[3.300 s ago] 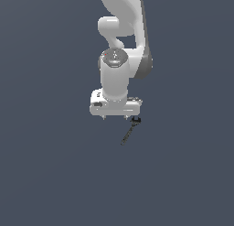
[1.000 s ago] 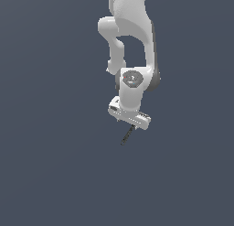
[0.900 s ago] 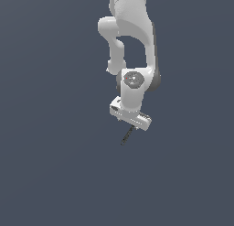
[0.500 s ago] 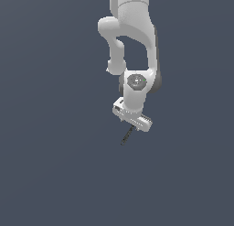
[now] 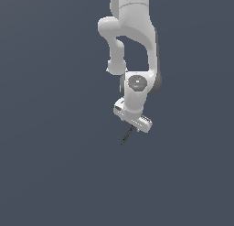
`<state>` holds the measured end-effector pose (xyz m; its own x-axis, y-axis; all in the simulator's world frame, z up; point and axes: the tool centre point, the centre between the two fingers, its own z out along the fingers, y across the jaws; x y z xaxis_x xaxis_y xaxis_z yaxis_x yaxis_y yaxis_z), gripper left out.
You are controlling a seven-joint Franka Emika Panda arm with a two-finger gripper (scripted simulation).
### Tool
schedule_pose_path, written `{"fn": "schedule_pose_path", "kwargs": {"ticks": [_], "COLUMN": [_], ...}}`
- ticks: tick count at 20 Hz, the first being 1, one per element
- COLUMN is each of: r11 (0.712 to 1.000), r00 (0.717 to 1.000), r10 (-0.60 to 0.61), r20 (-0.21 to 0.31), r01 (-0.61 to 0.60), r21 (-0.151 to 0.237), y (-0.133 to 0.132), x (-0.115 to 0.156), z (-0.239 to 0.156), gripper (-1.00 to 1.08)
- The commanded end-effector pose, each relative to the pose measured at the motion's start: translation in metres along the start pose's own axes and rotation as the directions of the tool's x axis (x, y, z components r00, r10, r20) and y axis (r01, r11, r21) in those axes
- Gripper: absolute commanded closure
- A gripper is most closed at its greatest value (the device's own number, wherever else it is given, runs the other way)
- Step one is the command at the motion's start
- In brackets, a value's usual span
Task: Pick up the object and move it to a goal position.
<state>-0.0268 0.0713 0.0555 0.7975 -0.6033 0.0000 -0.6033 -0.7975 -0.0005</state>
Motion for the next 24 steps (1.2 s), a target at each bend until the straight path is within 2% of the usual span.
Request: {"fn": "schedule_pose_path", "kwargs": {"ticks": [1,9,14,15,24], "r11": [1.000,1.000,1.000,1.000,1.000], "r00": [1.000,1.000,1.000,1.000,1.000], "r10": [0.001,0.004,0.004,0.004,0.004], "r20": [0.000,0.000,0.000,0.000,0.000], "r01": [-0.001,-0.004,-0.004,-0.004,-0.004], "r21": [-0.001,0.000,0.000,0.000,0.000], "y": [0.000,0.001,0.000,0.000,0.000], "x": [0.000,-0.001,0.000,0.000,0.000], "z": [0.006,0.041,0.048,0.048,0.048], "gripper": [-0.92,-0.92,-0.92,1.08,1.08]}}
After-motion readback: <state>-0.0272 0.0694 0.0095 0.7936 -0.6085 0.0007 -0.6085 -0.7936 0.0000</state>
